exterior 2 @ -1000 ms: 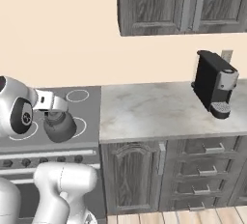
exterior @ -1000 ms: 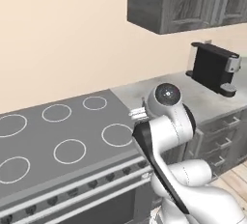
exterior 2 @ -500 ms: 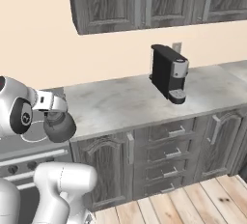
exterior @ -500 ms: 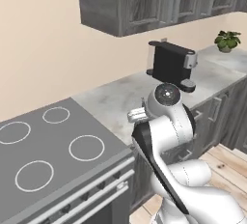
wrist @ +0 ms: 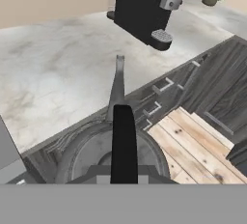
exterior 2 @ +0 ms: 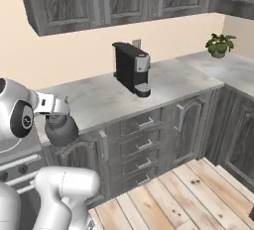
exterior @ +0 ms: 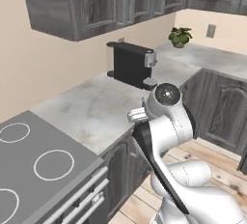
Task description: The kettle is done boiling. Turn off the stove, then wait for 300 timesteps before moving the kettle to the dining table.
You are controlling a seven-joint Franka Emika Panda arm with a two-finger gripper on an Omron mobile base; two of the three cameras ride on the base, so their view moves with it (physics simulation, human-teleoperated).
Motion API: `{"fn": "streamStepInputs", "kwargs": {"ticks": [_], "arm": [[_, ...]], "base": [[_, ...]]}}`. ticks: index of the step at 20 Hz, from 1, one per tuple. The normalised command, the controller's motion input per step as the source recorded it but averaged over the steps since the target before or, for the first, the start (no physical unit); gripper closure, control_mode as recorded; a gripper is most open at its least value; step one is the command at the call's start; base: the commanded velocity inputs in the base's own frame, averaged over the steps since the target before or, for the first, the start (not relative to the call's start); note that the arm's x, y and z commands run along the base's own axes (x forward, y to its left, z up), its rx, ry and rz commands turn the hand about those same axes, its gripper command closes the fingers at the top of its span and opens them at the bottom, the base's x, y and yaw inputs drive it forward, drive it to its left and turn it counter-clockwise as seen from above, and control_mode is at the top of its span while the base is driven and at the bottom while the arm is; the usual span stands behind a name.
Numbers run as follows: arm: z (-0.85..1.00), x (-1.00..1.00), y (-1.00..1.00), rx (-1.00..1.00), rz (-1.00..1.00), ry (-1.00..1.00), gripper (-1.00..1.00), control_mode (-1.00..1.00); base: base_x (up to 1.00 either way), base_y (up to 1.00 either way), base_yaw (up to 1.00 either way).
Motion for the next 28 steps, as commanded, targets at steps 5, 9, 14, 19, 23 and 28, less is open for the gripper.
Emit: {"fn": "streamStepInputs", "kwargs": {"ticks": [5, 9, 14, 19, 23, 28], "arm": [[0.00, 0.00, 0.00, 0.00, 0.00, 0.00, 1.00, 1.00], [0.00, 0.00, 0.00, 0.00, 0.00, 0.00, 1.00, 1.00], [0.00, 0.00, 0.00, 0.00, 0.00, 0.00, 1.00, 1.00], [0.00, 0.00, 0.00, 0.00, 0.00, 0.00, 1.00, 1.00], [0.00, 0.00, 0.00, 0.00, 0.00, 0.00, 1.00, 1.00], [0.00, 0.00, 0.00, 0.00, 0.00, 0.00, 1.00, 1.00]], "base": [[-0.10, -0.44, -0.39], [-0.11, -0.45, -0.40], [-0.14, -0.46, -0.40], [-0.14, -0.46, -0.40], [-0.15, -0.46, -0.40], [-0.16, -0.45, -0.40]]}}
